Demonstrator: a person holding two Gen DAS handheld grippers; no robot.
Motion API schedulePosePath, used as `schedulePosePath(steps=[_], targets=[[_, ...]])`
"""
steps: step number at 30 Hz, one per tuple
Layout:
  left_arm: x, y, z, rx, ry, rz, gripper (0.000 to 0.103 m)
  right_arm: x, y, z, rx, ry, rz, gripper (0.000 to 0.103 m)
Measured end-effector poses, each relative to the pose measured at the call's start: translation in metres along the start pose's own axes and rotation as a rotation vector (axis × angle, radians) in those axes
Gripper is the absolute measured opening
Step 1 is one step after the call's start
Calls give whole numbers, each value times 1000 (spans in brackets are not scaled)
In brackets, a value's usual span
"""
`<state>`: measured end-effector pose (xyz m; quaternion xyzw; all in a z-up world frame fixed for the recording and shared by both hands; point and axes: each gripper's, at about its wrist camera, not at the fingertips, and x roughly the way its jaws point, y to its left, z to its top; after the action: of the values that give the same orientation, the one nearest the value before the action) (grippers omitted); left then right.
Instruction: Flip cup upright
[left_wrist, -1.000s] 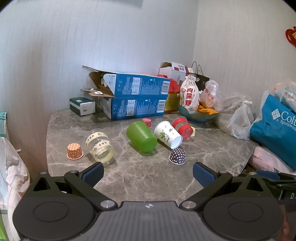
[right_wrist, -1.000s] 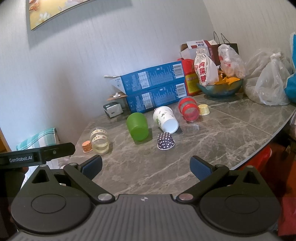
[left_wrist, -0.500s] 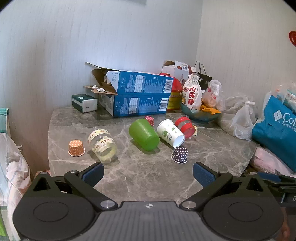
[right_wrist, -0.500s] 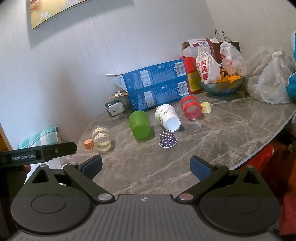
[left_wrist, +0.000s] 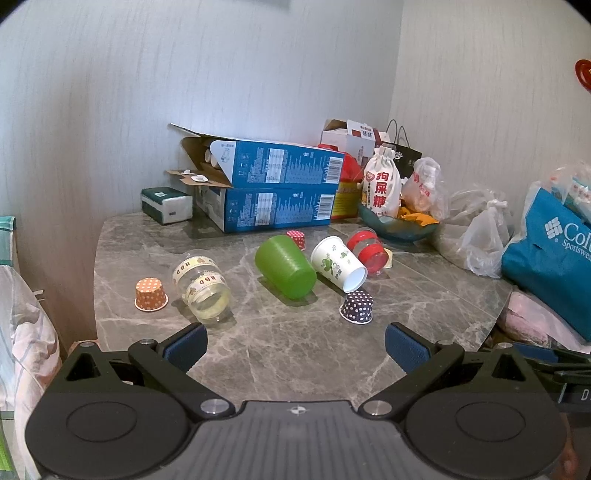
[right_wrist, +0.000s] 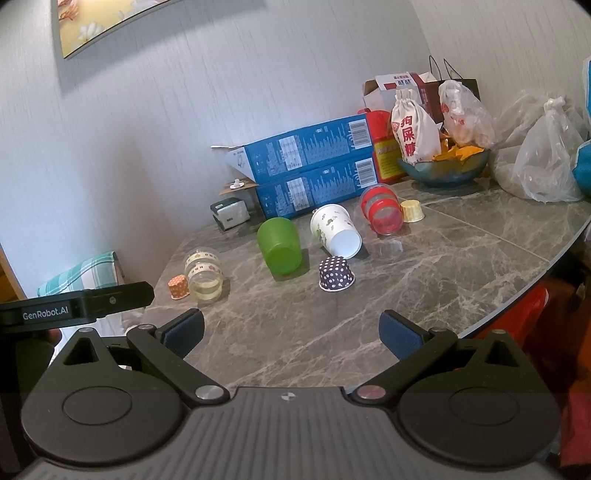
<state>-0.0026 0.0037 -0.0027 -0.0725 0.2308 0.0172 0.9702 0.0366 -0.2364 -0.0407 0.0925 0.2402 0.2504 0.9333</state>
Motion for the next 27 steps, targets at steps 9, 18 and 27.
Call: schedulePosePath(steps=[9, 18, 27], targets=[[3, -2, -1, 0, 6, 2, 103, 2, -1, -1, 2, 4, 2, 102], [10, -5, 0, 1, 25, 4, 103, 3, -6, -1, 19, 10, 14, 102], [27, -20, 13, 9, 53, 22, 103, 11, -21, 1, 38, 33, 35, 102]])
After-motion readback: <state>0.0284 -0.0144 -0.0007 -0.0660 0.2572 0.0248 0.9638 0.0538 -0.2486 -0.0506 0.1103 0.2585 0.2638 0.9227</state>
